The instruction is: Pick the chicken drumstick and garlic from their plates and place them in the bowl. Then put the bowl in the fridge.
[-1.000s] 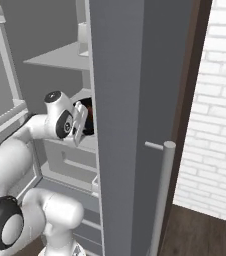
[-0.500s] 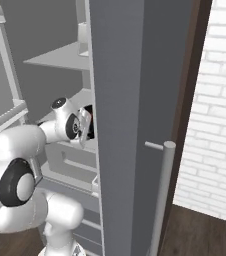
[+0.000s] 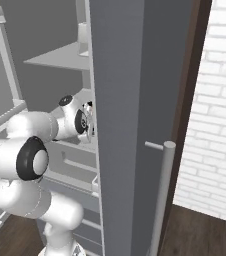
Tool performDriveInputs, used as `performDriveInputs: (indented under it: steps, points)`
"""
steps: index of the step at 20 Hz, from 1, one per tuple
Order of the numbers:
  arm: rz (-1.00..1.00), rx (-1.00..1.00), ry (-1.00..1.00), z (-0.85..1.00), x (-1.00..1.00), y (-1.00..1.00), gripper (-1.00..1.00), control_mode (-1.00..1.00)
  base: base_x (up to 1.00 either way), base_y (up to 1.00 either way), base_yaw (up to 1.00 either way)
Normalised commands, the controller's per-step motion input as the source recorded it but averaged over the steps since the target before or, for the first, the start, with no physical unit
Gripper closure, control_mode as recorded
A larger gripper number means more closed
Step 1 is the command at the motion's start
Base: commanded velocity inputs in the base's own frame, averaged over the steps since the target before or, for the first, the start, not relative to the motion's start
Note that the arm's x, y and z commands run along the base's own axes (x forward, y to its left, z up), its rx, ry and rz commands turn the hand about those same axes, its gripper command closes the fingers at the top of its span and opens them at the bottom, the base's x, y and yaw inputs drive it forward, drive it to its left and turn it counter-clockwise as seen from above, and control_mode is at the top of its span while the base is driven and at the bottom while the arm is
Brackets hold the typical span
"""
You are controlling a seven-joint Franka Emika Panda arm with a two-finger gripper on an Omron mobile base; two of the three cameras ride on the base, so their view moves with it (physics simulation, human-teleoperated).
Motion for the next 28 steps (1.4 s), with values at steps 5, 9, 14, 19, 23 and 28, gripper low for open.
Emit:
performDriveInputs:
  steps: [5,9,14,19,23,28]
  points:
    - [0.00,0.00,0.00,-0.07,0.55,0.00,1.00,-1.00,0.00,0.00,0.00]
    - [0.00,0.00,0.00,-0.16,0.34,0.00,1.00,-1.00,0.00,0.00,0.00]
    - [0.00,0.00,0.00,-0.17,0.19,0.00,1.00,-1.00,0.00,0.00,0.00]
    - [0.00,0.00,0.00,-0.03,0.45,0.00,1.00,-1.00,0.00,0.00,0.00]
    - [0.00,0.00,0.00,0.00,0.28,0.00,1.00,-1.00,0.00,0.00,0.00]
    - [0.00,0.00,0.00,-0.03,0.03,0.00,-1.00,-1.00,0.00,0.00,0.00]
